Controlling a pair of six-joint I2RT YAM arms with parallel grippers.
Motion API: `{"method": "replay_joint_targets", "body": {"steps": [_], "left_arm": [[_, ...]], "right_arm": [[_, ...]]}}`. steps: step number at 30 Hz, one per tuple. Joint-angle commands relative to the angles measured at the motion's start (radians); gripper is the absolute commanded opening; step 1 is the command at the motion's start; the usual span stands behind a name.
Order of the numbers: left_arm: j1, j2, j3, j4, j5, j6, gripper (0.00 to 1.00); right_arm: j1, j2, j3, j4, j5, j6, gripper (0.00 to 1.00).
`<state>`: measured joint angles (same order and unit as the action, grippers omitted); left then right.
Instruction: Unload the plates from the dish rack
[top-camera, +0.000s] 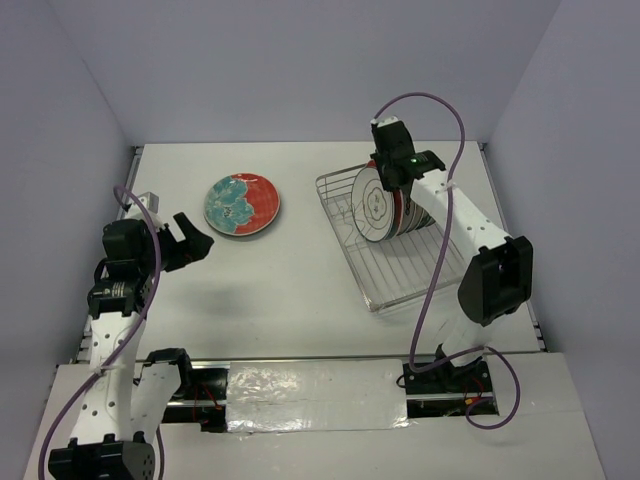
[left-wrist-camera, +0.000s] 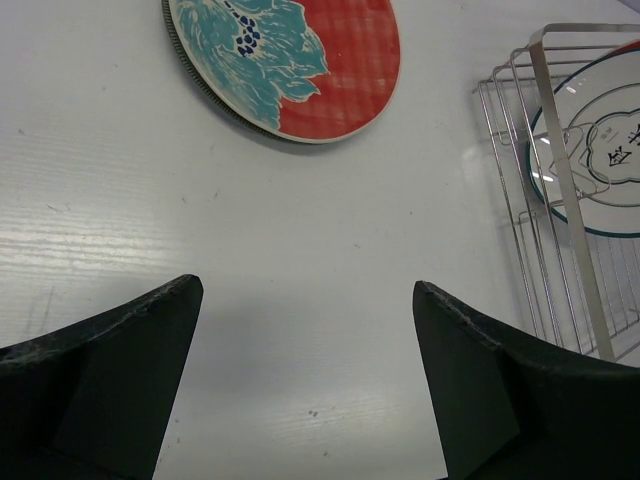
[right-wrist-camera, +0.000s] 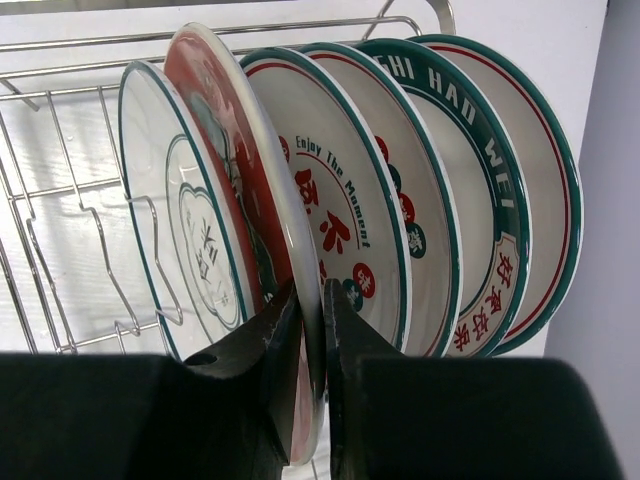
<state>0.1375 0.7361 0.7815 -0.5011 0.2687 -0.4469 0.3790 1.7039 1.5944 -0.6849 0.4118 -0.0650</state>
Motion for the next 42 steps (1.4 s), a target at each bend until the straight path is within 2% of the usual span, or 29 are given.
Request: {"method": "replay_joint_targets", "body": {"steps": [1,4,13,23,27,31,32,33,34,35,36,37,38,40,41,42], "left_arm": [[-0.006,-0.003,0.001,0.050,0.021,0.016,0.99],[-0.009,-0.003,0.001,0.050,0.018,0.013,1.00],[-0.019,0.012,0.002,0.039,0.007,0.014,1.00],[-0.026,-0.003,0.001,0.042,0.006,0.013,1.00],[-0.026,0.006,0.009,0.042,0.018,0.017,0.99],[-0.026,0.003,0.039,0.078,0.140,0.022,1.00],[-0.026,-0.006,0.036,0.110,0.265,-0.001,0.99],[-0.026,-0.030,0.032,0.209,0.341,-0.018,1.00],[-0.027,-0.044,0.016,0.272,0.419,-0.076,0.99],[-0.026,-0.061,0.007,0.345,0.554,-0.116,1.00],[-0.027,-0.090,-0.004,0.492,0.607,-0.156,1.00],[-0.027,-0.102,-0.011,0.556,0.642,-0.215,0.99],[-0.026,-0.112,-0.008,0.591,0.668,-0.232,1.00],[-0.027,-0.119,0.033,0.564,0.650,-0.225,0.99],[-0.029,-0.115,0.057,0.518,0.639,-0.205,1.00],[-0.029,-0.097,0.079,0.434,0.638,-0.187,1.00]], "right_arm": [[-0.003,-0.012,0.018,0.051,0.067,-0.006,0.08],[-0.003,-0.027,0.035,0.039,0.079,-0.006,0.00],[0.003,-0.107,0.179,-0.033,0.108,-0.027,0.00],[0.038,-0.136,0.497,-0.189,0.323,-0.059,0.00],[0.096,-0.148,0.637,-0.248,0.482,-0.090,0.00],[0.217,-0.202,0.699,-0.232,0.539,-0.119,0.00],[0.275,-0.220,0.687,-0.226,0.516,-0.114,0.00],[0.291,-0.239,0.685,-0.244,0.465,-0.058,0.00],[0.294,-0.281,0.674,-0.258,0.267,-0.012,0.00],[0.291,-0.309,0.646,-0.261,0.154,0.025,0.00],[0.288,-0.346,0.595,-0.211,0.052,0.051,0.00],[0.287,-0.384,0.543,-0.174,-0.052,0.098,0.00],[0.282,-0.454,0.429,-0.136,-0.241,0.115,0.00],[0.252,-0.504,0.292,-0.032,-0.425,0.168,0.00],[0.242,-0.530,0.261,-0.006,-0.600,0.183,0.00],[0.224,-0.538,0.230,0.046,-0.669,0.212,0.00]]}}
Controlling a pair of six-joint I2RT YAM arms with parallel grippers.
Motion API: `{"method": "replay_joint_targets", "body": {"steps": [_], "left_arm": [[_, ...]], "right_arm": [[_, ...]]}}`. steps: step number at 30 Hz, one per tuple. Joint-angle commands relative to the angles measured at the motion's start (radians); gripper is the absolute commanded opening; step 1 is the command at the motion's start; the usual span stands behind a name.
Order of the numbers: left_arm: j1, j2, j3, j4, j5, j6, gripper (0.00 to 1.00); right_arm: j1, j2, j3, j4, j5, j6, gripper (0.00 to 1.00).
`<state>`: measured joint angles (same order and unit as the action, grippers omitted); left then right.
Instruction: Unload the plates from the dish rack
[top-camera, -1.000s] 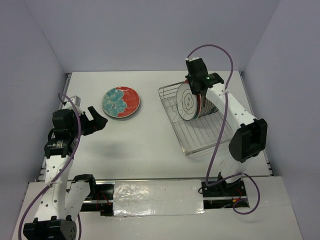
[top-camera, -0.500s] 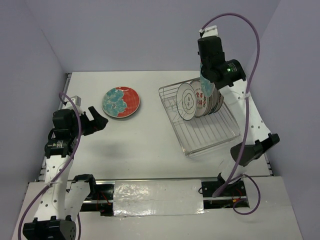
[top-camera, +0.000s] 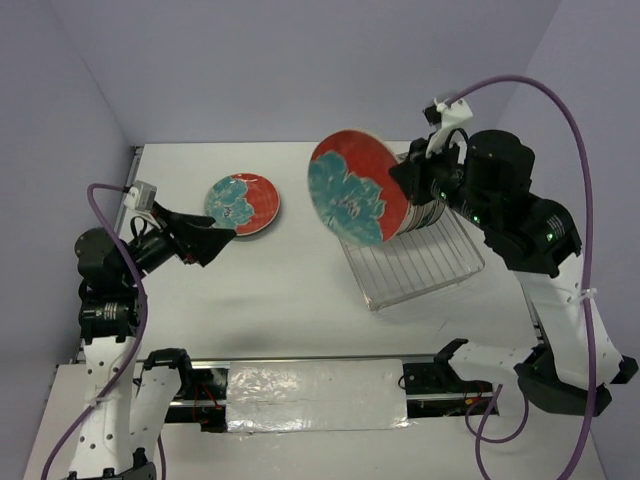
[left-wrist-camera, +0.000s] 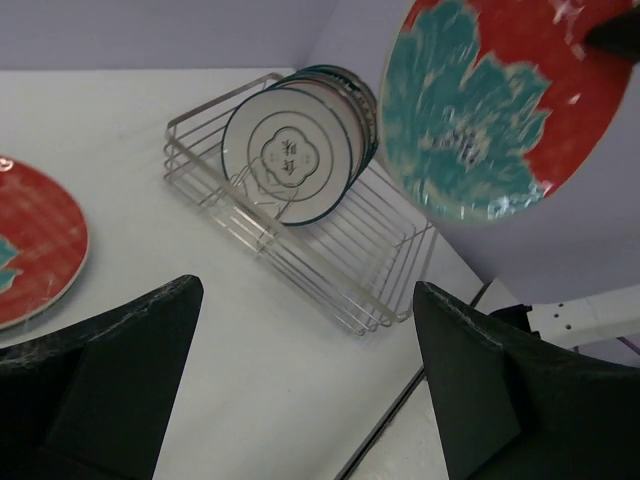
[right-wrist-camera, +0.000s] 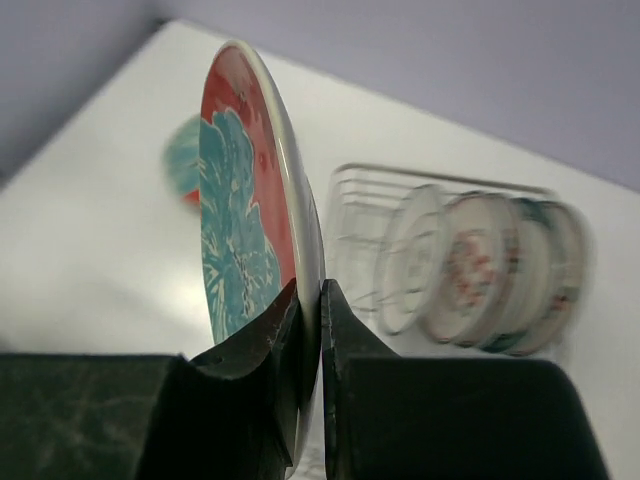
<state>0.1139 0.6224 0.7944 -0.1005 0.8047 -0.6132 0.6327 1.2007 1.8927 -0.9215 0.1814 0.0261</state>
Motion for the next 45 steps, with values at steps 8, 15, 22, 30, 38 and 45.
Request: {"method": "replay_joint_targets", "body": {"steps": [8,15,22,30,38,45], "left_arm": [[-0.008,0.049,0.111,-0.059,0.140,0.055,0.97],[-0.017,0.046,0.034,0.137,0.263,-0.069,0.82],[-0.037,0.094,0.035,0.171,0.245,-0.097,0.45],[-0.053,0.123,0.029,0.349,0.170,-0.247,0.00],[-0.051,0.215,0.146,-0.160,-0.392,-0.226,0.00],[-0.030,0.497,0.170,-0.012,-0.524,-0.289,0.00]], "right_arm": [[-0.054,-0.015,-0.219,0.498,-0.758,0.258,0.00],[-0.056,0.034,-0.271,0.645,-0.824,0.368,0.00],[-0.056,0.071,-0.320,0.780,-0.882,0.459,0.00],[-0.054,0.100,-0.372,0.816,-0.843,0.479,0.00],[-0.162,-0.067,-0.499,0.578,-0.300,0.528,1.00],[-0.206,-0.280,-0.618,0.526,-0.208,0.430,1.00]]}}
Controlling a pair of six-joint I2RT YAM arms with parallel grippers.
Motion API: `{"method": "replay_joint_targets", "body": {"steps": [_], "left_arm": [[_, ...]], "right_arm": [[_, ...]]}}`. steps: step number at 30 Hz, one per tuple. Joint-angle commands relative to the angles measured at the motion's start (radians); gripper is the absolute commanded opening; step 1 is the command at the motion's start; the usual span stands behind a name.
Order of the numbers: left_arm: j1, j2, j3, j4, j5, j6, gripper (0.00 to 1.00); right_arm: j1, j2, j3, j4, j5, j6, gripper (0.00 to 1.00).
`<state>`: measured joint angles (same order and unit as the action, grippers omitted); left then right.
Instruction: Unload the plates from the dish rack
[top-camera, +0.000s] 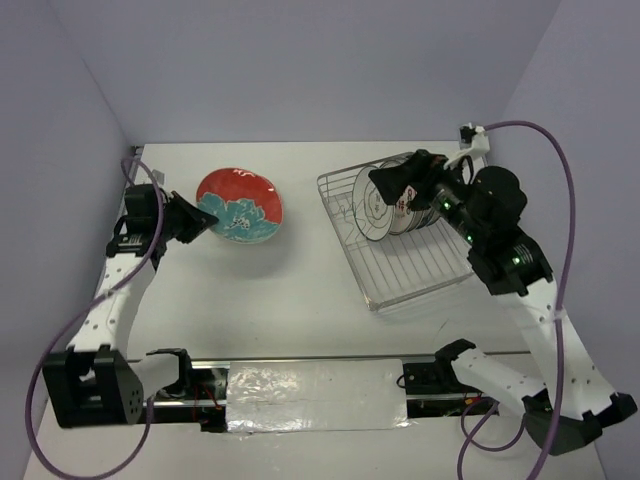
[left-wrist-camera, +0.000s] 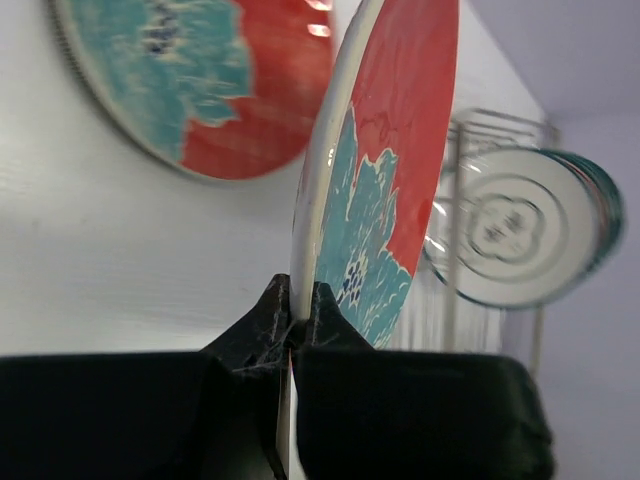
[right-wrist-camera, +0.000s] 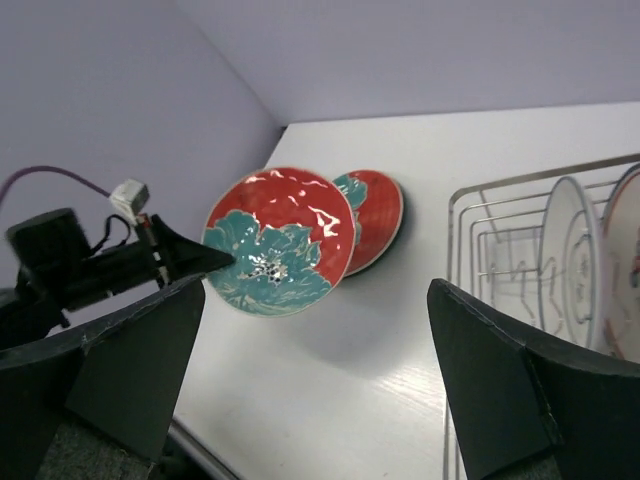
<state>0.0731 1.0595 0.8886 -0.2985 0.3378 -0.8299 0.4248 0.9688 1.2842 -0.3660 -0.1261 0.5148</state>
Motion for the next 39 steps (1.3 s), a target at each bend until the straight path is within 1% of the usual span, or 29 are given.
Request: {"method": "replay_joint_targets", "body": {"steps": [1,2,3,4,5,6,9,12,16,19,21,22,23,24,25,26,27,29,35,37,38,39], "left_arm": [[0.016,0.098,0.110,0.197,-0.048,-0.074,0.00],[0.022,0.141,0.122,0.235,-0.031,-0.074,0.00],[0.033,0.216,0.136,0.257,-0.013,-0.077,0.00],[0.036,0.247,0.153,0.274,0.012,-0.090,0.00],[0.042,0.278,0.156,0.329,0.024,-0.097,0.00],[0.048,0.325,0.159,0.349,0.035,-0.106,0.00],[0.051,0.399,0.162,0.407,0.053,-0.123,0.00],[0.056,0.450,0.156,0.446,0.056,-0.127,0.07],[0.063,0.523,0.136,0.509,0.101,-0.158,0.10],[0.065,0.579,0.147,0.522,0.113,-0.166,0.16],[0.063,0.617,0.173,0.506,0.109,-0.158,0.25],[0.065,0.628,0.185,0.459,0.103,-0.155,0.29],[0.065,0.651,0.196,0.425,0.095,-0.152,0.40],[0.063,0.663,0.235,0.371,0.058,-0.137,0.45],[0.063,0.674,0.255,0.278,0.040,-0.127,0.50],[0.059,0.695,0.272,0.233,0.024,-0.117,0.61],[0.057,0.707,0.312,0.190,-0.009,-0.095,0.67],[0.053,0.740,0.345,0.101,-0.040,-0.081,0.99],[0.034,0.801,0.406,0.013,-0.077,-0.048,1.00],[0.018,0.816,0.461,-0.065,-0.106,-0.008,0.99],[-0.010,0.835,0.481,-0.089,-0.137,0.008,1.00],[-0.022,0.846,0.534,-0.164,-0.163,0.035,1.00]], "right_arm": [[0.000,-0.053,-0.009,-0.065,0.102,-0.077,1.00],[0.000,-0.059,-0.013,-0.082,0.105,-0.094,1.00],[0.000,-0.070,-0.016,-0.097,0.106,-0.120,1.00],[0.000,-0.076,-0.022,-0.117,0.102,-0.133,1.00],[0.000,-0.081,-0.038,-0.123,0.098,-0.143,1.00],[-0.001,-0.093,-0.046,-0.134,0.095,-0.157,1.00],[-0.003,-0.111,-0.088,-0.137,0.079,-0.185,1.00],[-0.003,-0.119,-0.115,-0.142,0.066,-0.197,1.00],[-0.003,-0.125,-0.147,-0.129,0.040,-0.197,1.00],[-0.003,-0.127,-0.152,-0.129,0.025,-0.199,1.00],[-0.003,-0.124,-0.152,-0.137,0.022,-0.203,1.00],[-0.001,-0.122,-0.149,-0.140,0.020,-0.206,1.00],[-0.003,-0.117,-0.146,-0.146,0.025,-0.211,1.00],[-0.003,-0.113,-0.138,-0.162,0.028,-0.211,1.00],[-0.003,-0.110,-0.137,-0.168,0.031,-0.213,1.00],[-0.001,-0.104,-0.135,-0.174,0.032,-0.214,1.00],[-0.003,-0.101,-0.129,-0.186,0.036,-0.214,1.00],[-0.003,-0.096,-0.128,-0.194,0.034,-0.214,1.00],[0.000,-0.087,-0.123,-0.208,0.037,-0.219,1.00],[-0.001,-0.065,-0.114,-0.226,0.043,-0.223,1.00],[-0.001,-0.053,-0.109,-0.237,0.040,-0.229,1.00],[-0.001,-0.041,-0.100,-0.255,0.040,-0.234,1.00]]}}
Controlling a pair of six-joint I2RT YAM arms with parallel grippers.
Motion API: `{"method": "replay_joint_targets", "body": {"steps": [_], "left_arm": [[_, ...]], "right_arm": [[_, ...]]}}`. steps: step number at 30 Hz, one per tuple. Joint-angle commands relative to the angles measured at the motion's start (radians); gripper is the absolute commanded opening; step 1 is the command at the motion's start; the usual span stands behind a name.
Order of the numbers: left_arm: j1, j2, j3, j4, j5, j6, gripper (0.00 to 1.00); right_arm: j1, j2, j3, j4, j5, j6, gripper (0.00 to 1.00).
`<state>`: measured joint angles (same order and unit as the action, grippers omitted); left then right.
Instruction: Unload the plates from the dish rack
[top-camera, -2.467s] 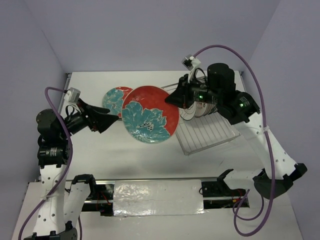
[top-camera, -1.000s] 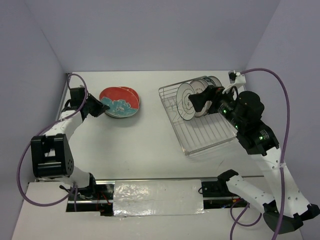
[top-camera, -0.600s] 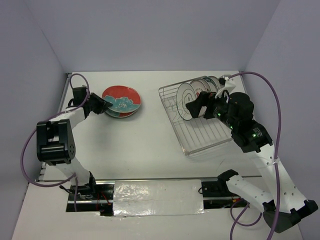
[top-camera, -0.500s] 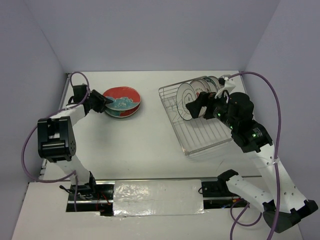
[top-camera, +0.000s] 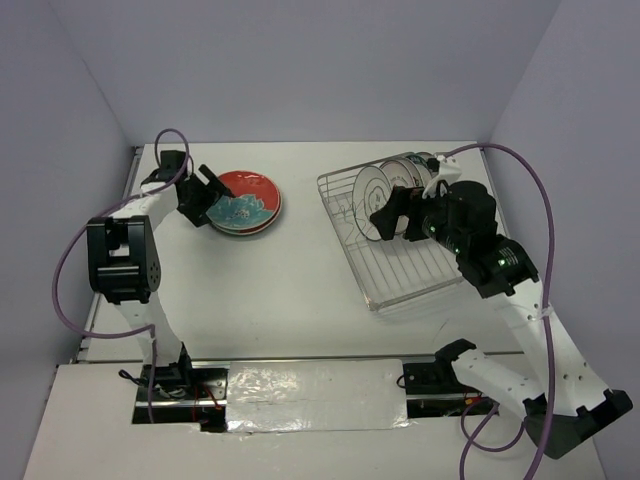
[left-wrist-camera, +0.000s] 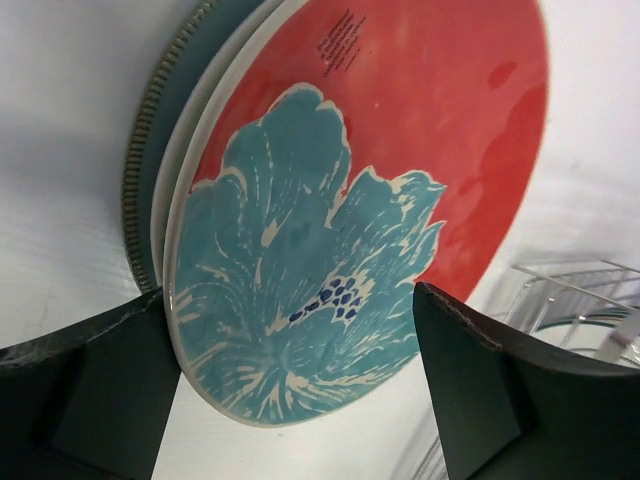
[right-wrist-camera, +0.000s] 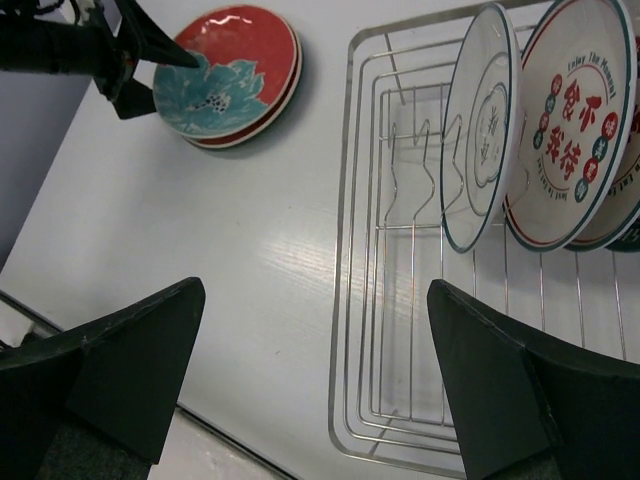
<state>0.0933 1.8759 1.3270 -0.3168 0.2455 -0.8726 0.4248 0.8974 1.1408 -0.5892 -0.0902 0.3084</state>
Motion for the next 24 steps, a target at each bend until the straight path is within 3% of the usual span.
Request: {"method": "replay_joint_targets", "body": {"steps": [1,8,11,16,18,22,24], "left_arm": [[-0.053,0.038,0.121,-0.186,-0.102,0.081,1.00],[-0.060,0.017,0.127,-0.298,-0.282,0.047,1.00],[-0.053,0.025,0.146,-0.344,-0.295,0.052,1.00],[-0.041,-0.024,0.118,-0.371,-0.305,0.064,1.00],[-0.032,-0.046,0.095,-0.357,-0.272,0.078,1.00],[-0.009,-0.113,0.048,-0.372,-0.256,0.125,1.00],[-0.006,-0.177,0.009,-0.349,-0.255,0.145,0.99]], "right_arm": [[0.000,0.053,0.048,-0.043,0.009,-0.029,1.00],[0.000,0.077,0.056,-0.061,0.004,-0.038,1.00],[-0.001,0.107,0.079,-0.096,0.013,-0.057,1.00],[-0.003,0.210,0.132,-0.097,0.170,-0.093,0.99],[0.000,0.270,0.161,-0.089,0.239,-0.117,0.95],[0.000,0.397,0.255,-0.078,0.320,-0.178,0.71],[0.005,0.484,0.295,-0.080,0.345,-0.205,0.68]]}}
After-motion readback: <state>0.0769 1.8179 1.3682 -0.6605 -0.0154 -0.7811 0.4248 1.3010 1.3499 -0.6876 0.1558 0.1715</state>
